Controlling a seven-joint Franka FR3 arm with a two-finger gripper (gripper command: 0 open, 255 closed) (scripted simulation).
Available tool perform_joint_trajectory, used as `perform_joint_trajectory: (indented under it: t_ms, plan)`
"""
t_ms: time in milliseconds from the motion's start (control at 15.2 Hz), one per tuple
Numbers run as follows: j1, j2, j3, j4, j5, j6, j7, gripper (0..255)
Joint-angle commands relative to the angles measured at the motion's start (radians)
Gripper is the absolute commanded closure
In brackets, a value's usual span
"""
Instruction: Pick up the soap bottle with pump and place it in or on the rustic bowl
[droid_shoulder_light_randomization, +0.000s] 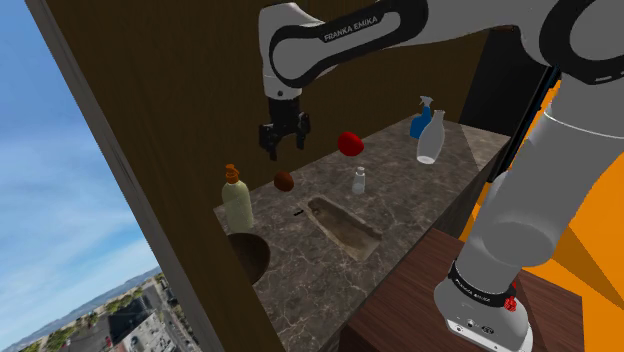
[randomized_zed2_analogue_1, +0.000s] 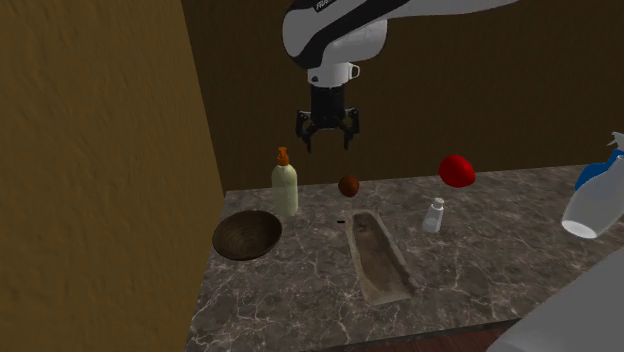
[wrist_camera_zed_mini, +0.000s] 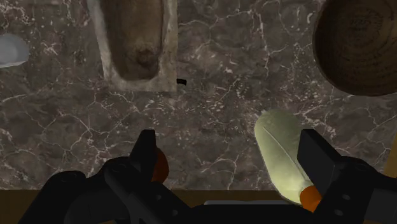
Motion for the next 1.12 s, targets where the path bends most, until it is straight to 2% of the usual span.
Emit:
perform_joint_trajectory:
  t_ms: [0, 396, 726, 1056]
  plan:
    - [0.007, 0.072, 0.011, 0.06, -0.006, 0.014, 0.023, 0]
    - [0.041, 0.3, 0.033, 0.29, -0.04, 0.019, 0.093, 0]
    - [0.085, 0.507, 0.038, 0.539, -0.071, -0.017, 0.139, 0]
    - [0.088, 0.53, 0.035, 0.517, -0.076, 0.028, 0.143, 0]
